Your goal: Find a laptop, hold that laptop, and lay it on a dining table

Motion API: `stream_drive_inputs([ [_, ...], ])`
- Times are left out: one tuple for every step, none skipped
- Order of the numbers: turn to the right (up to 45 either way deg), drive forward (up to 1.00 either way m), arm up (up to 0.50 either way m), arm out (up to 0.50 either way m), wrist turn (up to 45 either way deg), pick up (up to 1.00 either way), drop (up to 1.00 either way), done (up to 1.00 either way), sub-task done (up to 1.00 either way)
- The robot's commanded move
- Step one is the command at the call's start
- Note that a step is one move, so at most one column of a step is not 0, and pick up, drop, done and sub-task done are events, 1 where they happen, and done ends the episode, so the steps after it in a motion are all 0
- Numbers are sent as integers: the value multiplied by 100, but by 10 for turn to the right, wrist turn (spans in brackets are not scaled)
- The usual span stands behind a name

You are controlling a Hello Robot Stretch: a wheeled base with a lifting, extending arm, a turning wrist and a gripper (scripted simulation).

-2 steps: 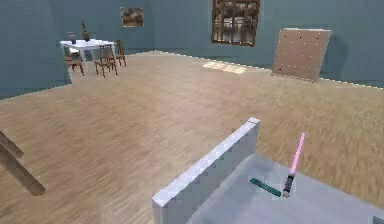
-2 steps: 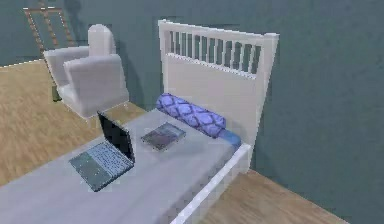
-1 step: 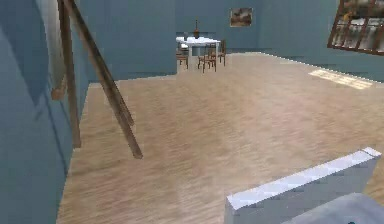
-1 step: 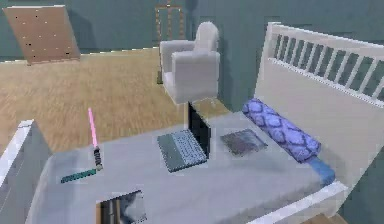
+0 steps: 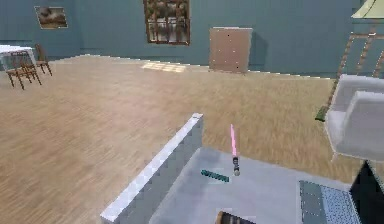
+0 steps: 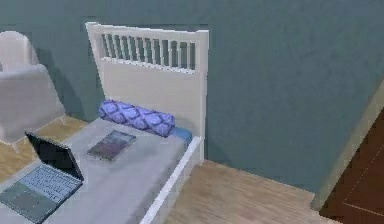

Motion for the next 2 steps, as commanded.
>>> stream_drive_inputs([
  [450,0,0,0,0,0,0,0,0],
  [120,0,0,0,0,0,0,0,0],
])
